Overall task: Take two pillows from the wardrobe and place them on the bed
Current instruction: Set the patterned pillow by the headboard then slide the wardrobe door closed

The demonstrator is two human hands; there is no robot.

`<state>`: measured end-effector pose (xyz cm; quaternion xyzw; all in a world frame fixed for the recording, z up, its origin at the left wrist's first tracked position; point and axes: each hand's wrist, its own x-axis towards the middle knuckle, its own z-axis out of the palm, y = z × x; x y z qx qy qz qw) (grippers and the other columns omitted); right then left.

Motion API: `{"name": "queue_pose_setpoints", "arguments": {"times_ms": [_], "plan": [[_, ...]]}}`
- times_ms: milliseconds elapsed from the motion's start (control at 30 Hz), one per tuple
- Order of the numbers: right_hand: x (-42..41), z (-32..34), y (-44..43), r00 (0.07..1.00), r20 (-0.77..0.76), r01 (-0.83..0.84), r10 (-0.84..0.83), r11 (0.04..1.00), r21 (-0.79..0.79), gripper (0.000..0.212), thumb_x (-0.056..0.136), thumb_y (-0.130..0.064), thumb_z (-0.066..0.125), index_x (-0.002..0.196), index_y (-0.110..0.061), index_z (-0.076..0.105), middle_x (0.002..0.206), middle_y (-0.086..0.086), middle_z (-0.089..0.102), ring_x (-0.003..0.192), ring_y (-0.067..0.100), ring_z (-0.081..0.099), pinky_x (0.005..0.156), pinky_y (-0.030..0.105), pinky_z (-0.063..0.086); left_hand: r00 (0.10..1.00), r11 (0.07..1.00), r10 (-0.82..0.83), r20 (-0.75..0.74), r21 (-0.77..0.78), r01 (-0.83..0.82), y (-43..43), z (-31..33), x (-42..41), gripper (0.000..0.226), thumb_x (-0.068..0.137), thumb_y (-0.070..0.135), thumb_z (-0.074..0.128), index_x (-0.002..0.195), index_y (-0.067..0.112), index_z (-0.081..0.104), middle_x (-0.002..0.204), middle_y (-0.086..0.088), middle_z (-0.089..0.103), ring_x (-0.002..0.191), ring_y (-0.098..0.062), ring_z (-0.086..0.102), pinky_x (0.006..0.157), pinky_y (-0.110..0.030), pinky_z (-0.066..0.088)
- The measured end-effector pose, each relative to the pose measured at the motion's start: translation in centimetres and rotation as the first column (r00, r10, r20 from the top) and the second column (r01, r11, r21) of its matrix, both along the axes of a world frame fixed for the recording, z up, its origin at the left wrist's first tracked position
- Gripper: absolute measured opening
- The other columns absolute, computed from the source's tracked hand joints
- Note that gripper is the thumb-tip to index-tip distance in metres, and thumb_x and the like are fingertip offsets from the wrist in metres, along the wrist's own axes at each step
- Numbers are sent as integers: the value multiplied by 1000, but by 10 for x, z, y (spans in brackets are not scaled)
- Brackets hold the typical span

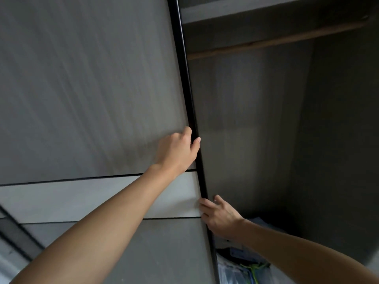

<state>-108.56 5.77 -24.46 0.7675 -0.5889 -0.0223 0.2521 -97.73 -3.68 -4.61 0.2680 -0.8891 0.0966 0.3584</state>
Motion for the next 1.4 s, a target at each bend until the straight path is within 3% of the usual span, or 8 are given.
{"name": "queue_pose_setpoints", "arguments": {"times_ms": [267, 467, 633, 767, 933, 1067, 1200, 1400], "plan": [[-51, 3, 65, 973, 57, 224, -223, 974, -21, 3, 69, -21, 60, 67, -19, 60, 79, -1, 64, 96, 22, 57, 63, 33, 44, 965, 958, -263, 23, -112, 264, 42, -6, -69, 16, 87, 25, 56, 84, 9, 53, 68, -12, 69, 57, -40, 62, 50, -36, 43], [-75, 5, 100, 883, 116, 460, -455, 887, -20, 6, 70, -22, 57, 74, -18, 60, 89, 1, 64, 91, 23, 60, 63, 33, 48, 842, 806, -530, 103, -248, 538, 55, -10, -100, 11, 82, 15, 60, 75, 9, 54, 72, -10, 59, 57, -35, 60, 44, -34, 43], [-88, 6, 118, 716, 221, 684, -662, 728, -37, 30, 67, -22, 61, 96, -17, 64, 94, 0, 63, 88, 23, 61, 60, 34, 50, 750, 655, -638, 174, -389, 648, 52, -10, -111, 11, 74, 12, 62, 68, 10, 53, 73, -9, 58, 68, -30, 56, 55, -36, 43], [-97, -1, 124, 456, 474, 855, -753, 519, 3, 37, 82, -25, 55, 118, -18, 53, 118, 2, 54, 103, 24, 55, 71, 36, 52, 681, 549, -696, 226, -443, 708, 38, -14, -116, 6, 76, 14, 56, 72, 9, 56, 89, -13, 64, 83, -33, 59, 78, -42, 42], [-104, -3, 116, -11, 850, 967, -526, 210, 142, 55, 87, -28, 58, 136, -21, 35, 134, 4, 42, 99, 25, 59, 64, 29, 42, 679, 494, -676, 286, -507, 706, 26, -29, -125, 18, 78, 18, 52, 88, 7, 62, 125, -19, 60, 122, -35, 51, 110, -48, 28], [-121, 1, 103, -267, 927, 939, -262, 146, 312, 70, 88, -15, 51, 150, -19, 18, 148, 12, 38, 116, 30, 56, 82, 33, 45, 721, 496, -592, 359, -543, 677, 36, -36, -137, 39, 78, 21, 47, 110, 3, 62, 141, -20, 48, 135, -36, 38, 117, -53, 13], [-140, 8, 100, -352, 922, 925, -161, 93, 369, 74, 87, -8, 46, 152, -19, 11, 154, 11, 33, 131, 30, 45, 103, 38, 42, 755, 495, -527, 390, -581, 645, 54, -32, -157, 43, 79, 24, 47, 115, 4, 62, 144, -19, 45, 137, -35, 35, 116, -53, 15], [-170, 5, 117, -359, 917, 925, -172, 64, 374, 77, 86, -9, 45, 152, -20, 6, 156, 8, 28, 130, 29, 47, 98, 34, 44, 787, 494, -470, 400, -619, 610, 75, -32, -186, 43, 83, 25, 52, 120, 6, 59, 146, -19, 41, 139, -35, 32, 115, -54, 10]]}}
